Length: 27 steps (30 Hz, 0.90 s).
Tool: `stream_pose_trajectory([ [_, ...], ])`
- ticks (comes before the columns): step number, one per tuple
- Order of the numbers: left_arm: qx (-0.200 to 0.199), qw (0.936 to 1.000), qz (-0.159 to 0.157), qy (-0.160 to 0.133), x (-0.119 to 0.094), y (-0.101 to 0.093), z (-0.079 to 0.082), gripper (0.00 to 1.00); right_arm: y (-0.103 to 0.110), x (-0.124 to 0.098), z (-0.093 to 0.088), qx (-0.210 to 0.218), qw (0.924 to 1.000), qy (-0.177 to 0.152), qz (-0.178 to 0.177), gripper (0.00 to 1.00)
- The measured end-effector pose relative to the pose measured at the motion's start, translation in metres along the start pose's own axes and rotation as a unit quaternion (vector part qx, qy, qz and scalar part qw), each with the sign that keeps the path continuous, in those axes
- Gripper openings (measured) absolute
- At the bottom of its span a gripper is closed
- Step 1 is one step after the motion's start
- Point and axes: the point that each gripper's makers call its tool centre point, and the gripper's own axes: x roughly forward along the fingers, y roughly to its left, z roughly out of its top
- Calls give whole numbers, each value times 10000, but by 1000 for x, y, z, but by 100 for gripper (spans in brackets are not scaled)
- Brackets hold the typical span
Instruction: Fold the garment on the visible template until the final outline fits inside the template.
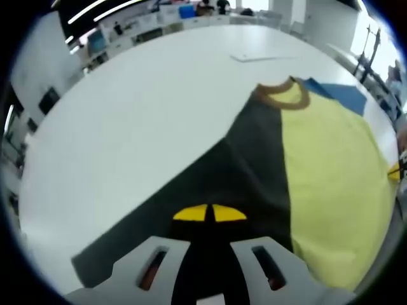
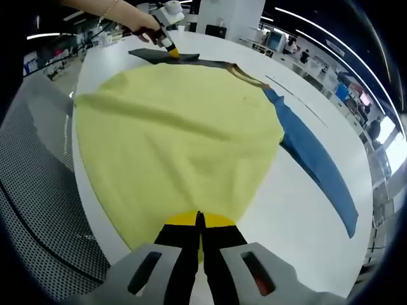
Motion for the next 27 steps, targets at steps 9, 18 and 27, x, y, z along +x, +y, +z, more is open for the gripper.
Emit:
stream_pose_trajectory([
  [9, -57, 10000, 19, 20, 3, 8, 4, 0, -1, 1, 1, 42, 10000, 65, -35, 1],
  [18, -143, 9999, 44, 14, 6, 15, 8, 0, -2, 2, 1, 94, 9999, 39, -40, 1],
  [27, -131, 9999, 72, -1, 3, 11, 5, 0, -28, -3, 17, 1932, 9785, -651, -318, 5],
])
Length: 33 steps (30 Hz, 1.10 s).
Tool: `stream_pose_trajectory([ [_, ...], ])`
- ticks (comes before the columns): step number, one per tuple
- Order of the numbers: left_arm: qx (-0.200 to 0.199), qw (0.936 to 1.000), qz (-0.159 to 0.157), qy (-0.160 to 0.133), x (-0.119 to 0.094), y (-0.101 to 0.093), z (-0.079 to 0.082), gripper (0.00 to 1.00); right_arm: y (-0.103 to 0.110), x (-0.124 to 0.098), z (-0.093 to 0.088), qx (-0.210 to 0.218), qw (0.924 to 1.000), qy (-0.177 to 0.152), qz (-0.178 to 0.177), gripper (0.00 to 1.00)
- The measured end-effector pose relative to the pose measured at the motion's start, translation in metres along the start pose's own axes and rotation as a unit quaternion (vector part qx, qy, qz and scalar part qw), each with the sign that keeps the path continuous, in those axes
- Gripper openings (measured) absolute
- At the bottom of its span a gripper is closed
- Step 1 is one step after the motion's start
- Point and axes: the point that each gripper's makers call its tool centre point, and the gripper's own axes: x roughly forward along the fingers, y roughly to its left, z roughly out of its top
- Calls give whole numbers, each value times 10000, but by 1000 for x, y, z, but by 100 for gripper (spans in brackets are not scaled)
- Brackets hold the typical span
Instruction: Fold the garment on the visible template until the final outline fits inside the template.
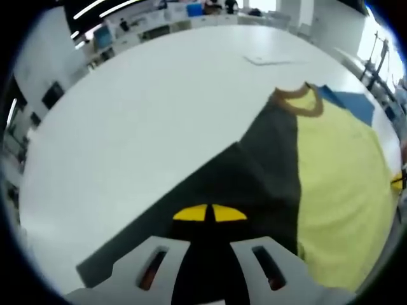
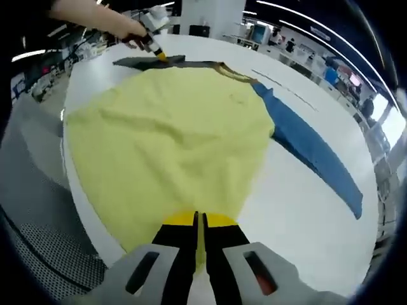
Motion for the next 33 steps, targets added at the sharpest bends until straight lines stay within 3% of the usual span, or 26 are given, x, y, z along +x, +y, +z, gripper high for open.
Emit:
stream_pose_trajectory([
  [2, -108, 9997, -119, -178, -5, -7, -2, 0, -25, -7, 10, 563, 9977, -283, -252, 7],
  [5, -765, 9956, -268, -476, -18, -14, -7, 10, -67, -20, 18, 672, 9946, -420, -664, 9],
  [8, -784, 9948, -287, -578, -33, -18, -14, 18, -101, -32, 26, 578, 9933, -430, -906, 15],
  [11, -883, 9922, -393, -793, -53, -27, -14, 23, -132, -47, 45, 623, 9897, -641, -1117, 21],
  [15, -929, 9867, -609, -1190, -83, -39, -9, 30, -151, -62, 71, 640, 9855, -1043, -1173, 33],
  [19, -973, 9808, -815, -1478, -110, -49, -2, 39, -159, -67, 84, 710, 9845, -1168, -1096, 48],
  [20, -1043, 9755, -934, -1699, -122, -54, 3, 41, -162, -66, 85, 812, 9843, -1145, -1074, 51],
  [22, -1109, 9715, -1047, -1813, -133, -60, 6, 43, -170, -66, 84, 871, 9842, -1078, -1104, 55],
  [27, -1132, 9616, -1399, -2073, -167, -82, 8, 50, -200, -67, 76, 1082, 9808, -984, -1291, 53],
  [33, -923, 9592, -1683, -2075, -188, -110, 1, 59, -236, -66, 59, 1221, 9781, -728, -1523, 49],
])
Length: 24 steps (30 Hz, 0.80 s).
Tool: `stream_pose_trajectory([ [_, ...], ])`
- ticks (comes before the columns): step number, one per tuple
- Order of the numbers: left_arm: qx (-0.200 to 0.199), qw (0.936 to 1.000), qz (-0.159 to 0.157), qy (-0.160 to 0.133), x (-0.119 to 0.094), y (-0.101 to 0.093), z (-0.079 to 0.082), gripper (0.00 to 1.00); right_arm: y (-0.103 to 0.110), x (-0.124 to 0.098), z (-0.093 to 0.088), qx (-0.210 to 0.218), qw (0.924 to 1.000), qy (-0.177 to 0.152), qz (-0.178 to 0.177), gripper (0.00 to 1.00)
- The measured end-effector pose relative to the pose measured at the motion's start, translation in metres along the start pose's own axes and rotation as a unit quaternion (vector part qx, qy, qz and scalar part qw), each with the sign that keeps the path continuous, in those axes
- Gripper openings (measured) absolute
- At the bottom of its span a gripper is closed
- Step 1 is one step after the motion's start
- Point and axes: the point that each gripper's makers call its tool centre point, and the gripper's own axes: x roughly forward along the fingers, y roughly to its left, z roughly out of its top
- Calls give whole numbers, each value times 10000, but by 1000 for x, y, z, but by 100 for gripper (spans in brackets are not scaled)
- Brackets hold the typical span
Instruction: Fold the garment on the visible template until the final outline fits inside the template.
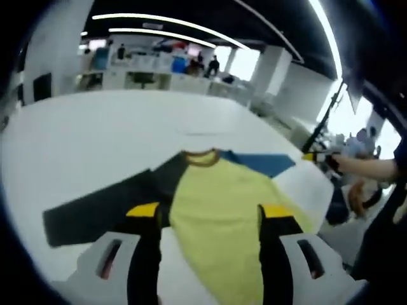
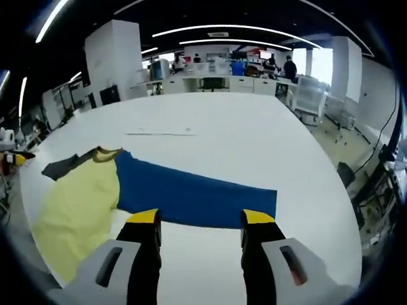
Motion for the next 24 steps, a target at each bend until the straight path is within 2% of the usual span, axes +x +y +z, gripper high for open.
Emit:
stream_pose_trajectory([
  [6, 228, 9995, -164, 126, -7, -22, 0, 70, -18, 4, -5, 8, 9997, 130, -182, 47],
  [11, 415, 9986, -292, 150, -12, -36, 5, 79, -30, 12, -13, -29, 9993, 293, -243, 46],
  [13, 604, 9974, -330, 215, -13, -40, 5, 82, -35, 17, -17, -31, 9990, 367, -252, 46],
  [17, 1050, 9929, -312, 465, -14, -42, -3, 85, -47, 26, -23, -30, 9984, 480, -297, 44],
  [24, 1052, 9919, -334, 629, -8, -44, -17, 92, -76, 44, -27, 39, 9973, 610, -403, 36],
])
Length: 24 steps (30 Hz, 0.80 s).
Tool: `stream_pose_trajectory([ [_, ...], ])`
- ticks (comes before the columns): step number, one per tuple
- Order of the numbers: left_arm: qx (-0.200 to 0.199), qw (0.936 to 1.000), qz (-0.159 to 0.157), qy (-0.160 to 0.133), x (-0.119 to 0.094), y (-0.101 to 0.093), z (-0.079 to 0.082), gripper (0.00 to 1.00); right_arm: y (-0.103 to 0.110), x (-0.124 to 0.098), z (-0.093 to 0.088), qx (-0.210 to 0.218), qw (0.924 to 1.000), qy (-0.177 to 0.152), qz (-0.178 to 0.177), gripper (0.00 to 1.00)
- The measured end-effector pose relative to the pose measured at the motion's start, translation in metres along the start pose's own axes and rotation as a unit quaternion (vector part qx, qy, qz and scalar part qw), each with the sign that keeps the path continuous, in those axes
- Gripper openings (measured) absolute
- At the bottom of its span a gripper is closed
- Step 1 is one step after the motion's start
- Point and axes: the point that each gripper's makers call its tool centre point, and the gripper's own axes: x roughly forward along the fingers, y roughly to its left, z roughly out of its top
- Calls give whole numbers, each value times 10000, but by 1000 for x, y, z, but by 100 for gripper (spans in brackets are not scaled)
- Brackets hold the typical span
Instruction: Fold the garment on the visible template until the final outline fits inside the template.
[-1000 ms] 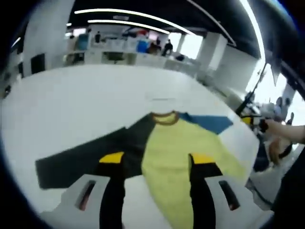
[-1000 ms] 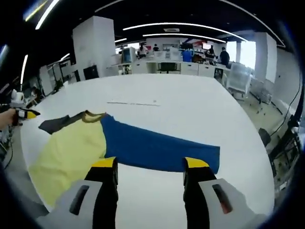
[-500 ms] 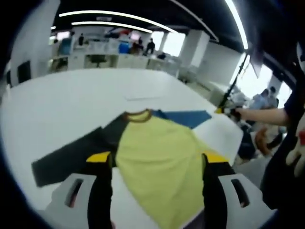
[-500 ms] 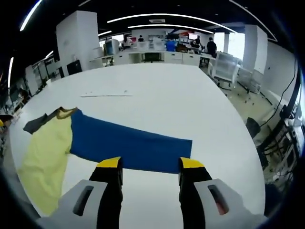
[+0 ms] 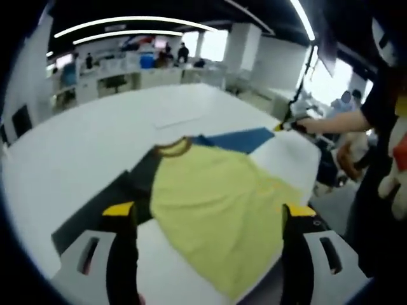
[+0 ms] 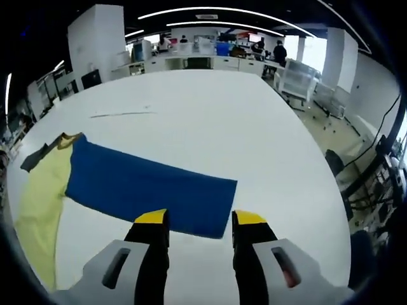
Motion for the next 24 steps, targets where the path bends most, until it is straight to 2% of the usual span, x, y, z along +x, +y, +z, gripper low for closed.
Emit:
stream_pose_trajectory([
  [3, 53, 9998, -9, 187, 5, -2, -8, 93, -12, 11, -1, -10, 9999, 80, -93, 34],
  [10, -55, 9995, -136, 277, 16, -8, -14, 99, -25, 32, 1, -14, 9996, 180, -206, 27],
  [18, 58, 9985, -232, 499, 26, -12, -19, 99, -31, 47, 6, -127, 9995, 209, -211, 22],
  [24, 21, 9973, -327, 654, 31, -18, -28, 99, -32, 54, 6, -286, 9990, 286, -195, 17],
])
